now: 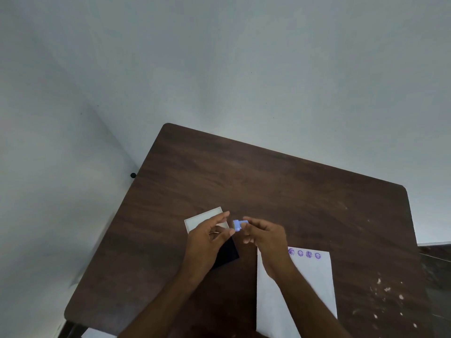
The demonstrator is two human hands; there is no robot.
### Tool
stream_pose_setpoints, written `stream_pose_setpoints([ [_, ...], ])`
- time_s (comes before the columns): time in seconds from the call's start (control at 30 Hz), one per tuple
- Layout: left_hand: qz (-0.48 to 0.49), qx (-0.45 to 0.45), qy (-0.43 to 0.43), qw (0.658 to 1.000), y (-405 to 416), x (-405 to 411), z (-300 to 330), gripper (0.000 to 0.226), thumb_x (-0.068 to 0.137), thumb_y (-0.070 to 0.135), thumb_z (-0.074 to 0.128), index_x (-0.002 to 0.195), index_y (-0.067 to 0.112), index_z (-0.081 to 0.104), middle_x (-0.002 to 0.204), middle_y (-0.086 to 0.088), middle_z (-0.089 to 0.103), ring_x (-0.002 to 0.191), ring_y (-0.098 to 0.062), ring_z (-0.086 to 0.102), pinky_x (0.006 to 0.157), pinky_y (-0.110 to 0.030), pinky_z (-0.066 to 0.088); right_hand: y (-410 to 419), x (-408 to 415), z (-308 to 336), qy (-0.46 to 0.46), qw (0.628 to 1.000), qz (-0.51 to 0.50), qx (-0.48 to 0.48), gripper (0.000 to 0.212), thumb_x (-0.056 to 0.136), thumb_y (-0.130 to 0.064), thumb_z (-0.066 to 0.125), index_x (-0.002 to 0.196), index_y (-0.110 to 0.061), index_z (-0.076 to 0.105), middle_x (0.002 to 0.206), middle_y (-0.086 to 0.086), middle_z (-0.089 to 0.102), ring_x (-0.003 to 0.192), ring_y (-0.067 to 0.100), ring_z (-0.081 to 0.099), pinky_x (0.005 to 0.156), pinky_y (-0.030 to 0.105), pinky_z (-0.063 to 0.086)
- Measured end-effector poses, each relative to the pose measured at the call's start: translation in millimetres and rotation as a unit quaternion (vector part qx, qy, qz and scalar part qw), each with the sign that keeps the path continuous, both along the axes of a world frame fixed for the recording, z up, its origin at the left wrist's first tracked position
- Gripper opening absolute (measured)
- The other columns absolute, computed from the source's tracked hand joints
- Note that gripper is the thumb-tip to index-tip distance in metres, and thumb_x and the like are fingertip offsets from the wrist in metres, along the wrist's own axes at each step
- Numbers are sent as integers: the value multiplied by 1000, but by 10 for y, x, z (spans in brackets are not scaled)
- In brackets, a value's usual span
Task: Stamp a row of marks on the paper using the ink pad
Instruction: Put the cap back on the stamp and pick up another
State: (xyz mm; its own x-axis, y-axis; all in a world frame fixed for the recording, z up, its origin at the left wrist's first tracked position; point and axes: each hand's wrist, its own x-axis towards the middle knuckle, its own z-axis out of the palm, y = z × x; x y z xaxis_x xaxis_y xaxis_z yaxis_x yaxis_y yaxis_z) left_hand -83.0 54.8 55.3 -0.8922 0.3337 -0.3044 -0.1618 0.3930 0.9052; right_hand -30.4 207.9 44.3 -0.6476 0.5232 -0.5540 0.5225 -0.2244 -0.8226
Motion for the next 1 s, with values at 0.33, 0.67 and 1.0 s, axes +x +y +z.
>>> stream_pose_setpoints([
  [0.33, -43, -13, 63, 997, 32, 96, 27, 28, 76, 23, 78, 103, 27, 73, 96, 16, 70, 89, 0, 66, 82, -12, 50, -113, 218, 4, 67, 960, -80, -262, 19, 82, -13, 72, 98, -5, 75, 102, 20, 74, 96, 35, 70, 79, 35, 60],
  [0.67, -35, 1, 75, 997, 25, 113, 27, 27, 75, 22, 79, 102, 22, 75, 98, 10, 73, 89, -5, 67, 84, -25, 55, -113, 225, -10, 80, 953, -86, -279, 19, 85, -11, 68, 99, -1, 74, 105, 23, 72, 97, 35, 70, 79, 34, 60],
  [1.0, 46, 41, 21, 998, -215, 115, -90, 27, 80, 20, 74, 102, 35, 70, 91, 10, 71, 82, -8, 67, 73, -20, 55, -117, 222, 36, 77, 942, -93, -313, 18, 84, -13, 68, 97, -4, 76, 101, 19, 74, 91, 28, 70, 80, 35, 58],
])
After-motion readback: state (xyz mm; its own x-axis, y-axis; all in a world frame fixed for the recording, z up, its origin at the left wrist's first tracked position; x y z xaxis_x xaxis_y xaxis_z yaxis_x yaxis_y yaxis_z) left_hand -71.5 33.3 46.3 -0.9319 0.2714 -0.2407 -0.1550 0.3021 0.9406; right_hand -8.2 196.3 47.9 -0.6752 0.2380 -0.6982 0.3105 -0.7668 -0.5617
